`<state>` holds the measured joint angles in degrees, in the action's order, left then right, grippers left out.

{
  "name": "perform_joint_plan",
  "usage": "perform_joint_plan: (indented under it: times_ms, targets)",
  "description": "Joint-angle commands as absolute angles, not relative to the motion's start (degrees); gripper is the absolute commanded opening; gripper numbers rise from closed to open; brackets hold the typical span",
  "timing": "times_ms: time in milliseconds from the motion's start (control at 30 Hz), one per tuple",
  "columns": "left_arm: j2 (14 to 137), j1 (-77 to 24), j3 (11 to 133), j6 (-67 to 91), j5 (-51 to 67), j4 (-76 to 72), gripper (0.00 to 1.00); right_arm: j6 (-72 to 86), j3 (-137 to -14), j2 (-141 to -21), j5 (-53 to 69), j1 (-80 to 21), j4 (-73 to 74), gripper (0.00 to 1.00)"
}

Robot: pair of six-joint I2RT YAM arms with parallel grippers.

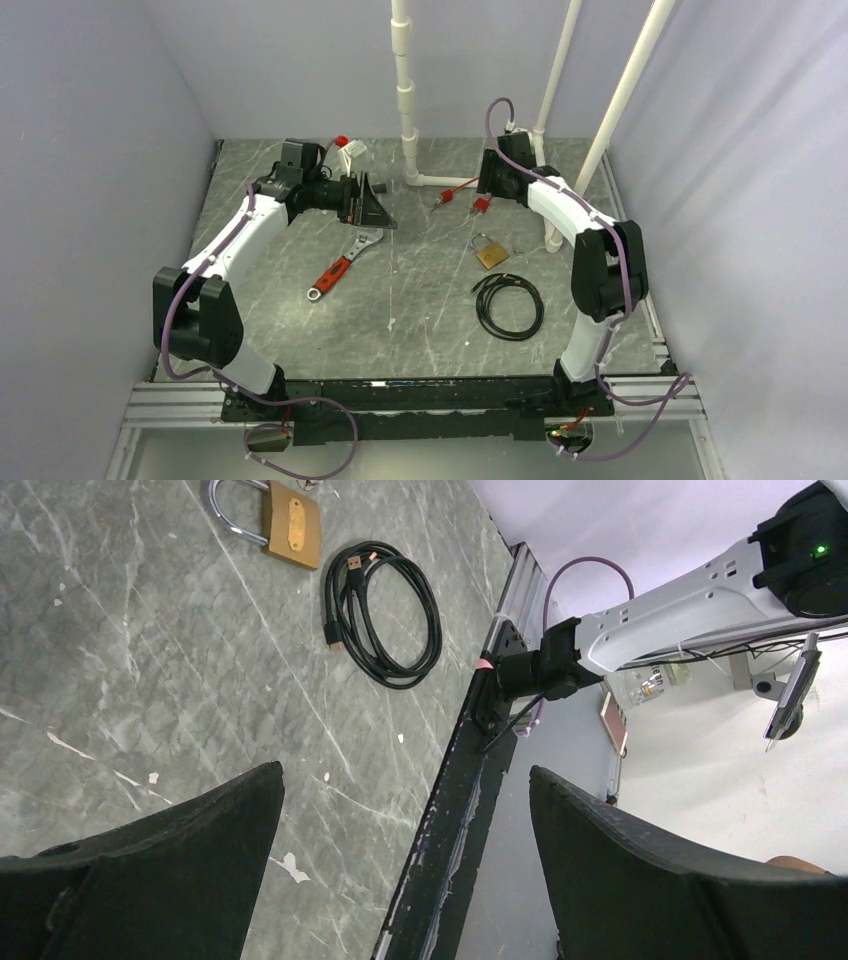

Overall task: Lock with the key
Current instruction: Place the lock at the center of the board, then pick up the lock from the center of the board.

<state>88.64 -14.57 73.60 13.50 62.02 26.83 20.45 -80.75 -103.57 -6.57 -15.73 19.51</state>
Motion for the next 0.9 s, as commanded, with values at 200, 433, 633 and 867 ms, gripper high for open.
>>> perform_joint_plan:
  times_ms: [200, 433, 633, 867]
  targets:
    - [85.9, -13.8, 74.0, 13.7, 63.2, 25.3, 0.96, 28.5, -85.1, -111.8, -13.4, -14.9, 16.2, 0.58]
    - [86.1, -13.4, 73.7, 13.0, 63.6, 26.0, 0.96, 28.3, -86.4, -115.7, -12.9, -14.4, 14.3, 0.55]
    - [86.2, -13.2, 73.7, 11.4, 64.3, 27.4, 0.96, 28.5, -85.6, -112.5, -8.6, -14.6, 11.9, 0.55]
    - [86.9, -13.0, 73.2, 12.6, 64.9, 25.7, 0.96, 28.4, -90.1, -114.5, -9.3, -14.9, 10.9, 0.55]
